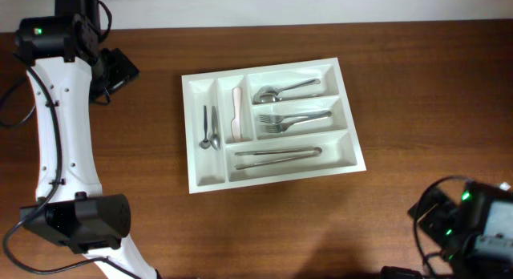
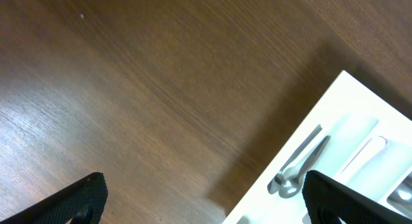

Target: Pack container

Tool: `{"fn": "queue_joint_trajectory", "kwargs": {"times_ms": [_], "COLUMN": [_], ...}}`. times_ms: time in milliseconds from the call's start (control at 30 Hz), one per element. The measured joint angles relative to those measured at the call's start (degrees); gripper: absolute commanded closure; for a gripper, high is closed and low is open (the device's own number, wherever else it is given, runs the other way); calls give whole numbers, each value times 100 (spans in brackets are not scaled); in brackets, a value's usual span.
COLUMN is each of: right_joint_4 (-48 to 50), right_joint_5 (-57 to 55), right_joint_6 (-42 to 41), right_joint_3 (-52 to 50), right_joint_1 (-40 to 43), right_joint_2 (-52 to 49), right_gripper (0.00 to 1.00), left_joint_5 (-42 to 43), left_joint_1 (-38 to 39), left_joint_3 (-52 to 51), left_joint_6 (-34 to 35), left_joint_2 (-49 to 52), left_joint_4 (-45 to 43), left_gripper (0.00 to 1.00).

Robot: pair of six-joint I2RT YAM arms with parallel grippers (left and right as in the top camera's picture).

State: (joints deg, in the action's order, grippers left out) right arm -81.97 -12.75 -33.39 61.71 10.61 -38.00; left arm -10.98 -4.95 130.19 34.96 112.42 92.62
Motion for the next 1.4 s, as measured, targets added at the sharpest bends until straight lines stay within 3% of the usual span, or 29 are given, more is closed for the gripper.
{"fn": "queue_joint_trajectory", "kwargs": {"times_ms": [133, 300, 367, 433, 567, 667, 800, 1100, 1167, 1400], "right_joint_4": [175, 514, 1231, 2761, 4605, 5287, 5466, 5504, 5493, 5047], "right_joint_5": [2, -42, -201, -374, -431, -442, -413, -380, -378, 258], "right_joint_6": [-286, -400, -424, -393, -341, -321, -304, 70, 398, 2708], "right_joint_3": [-612, -678, -732, -942, -1698, -2592, -3668, -4767, -4924, -5069], "right_joint_1": [-39, -39, -44, -55, -61, -232, -616, -896, -896, -914], "right_joint_2": [601, 918, 953, 960, 1027, 1211, 1899, 3270, 3462, 3711], "right_gripper": [1, 1, 1, 1, 1, 1, 1, 1, 1, 1], "left_joint_5": [0, 0, 0, -2, 0, 0, 0, 0, 0, -2], "left_joint_1": [0, 0, 0, 0, 0, 0, 0, 0, 0, 0], "left_joint_3": [0, 0, 0, 0, 0, 0, 0, 0, 0, 0], "left_joint_6": [0, 0, 0, 0, 0, 0, 0, 0, 2, 0], "left_joint_2": [0, 0, 0, 0, 0, 0, 0, 0, 0, 0], "left_joint_4": [-4, -2, 0, -7, -4, -4, -2, -4, -4, -2], "left_gripper": [1, 1, 1, 1, 1, 1, 1, 1, 1, 1]}}
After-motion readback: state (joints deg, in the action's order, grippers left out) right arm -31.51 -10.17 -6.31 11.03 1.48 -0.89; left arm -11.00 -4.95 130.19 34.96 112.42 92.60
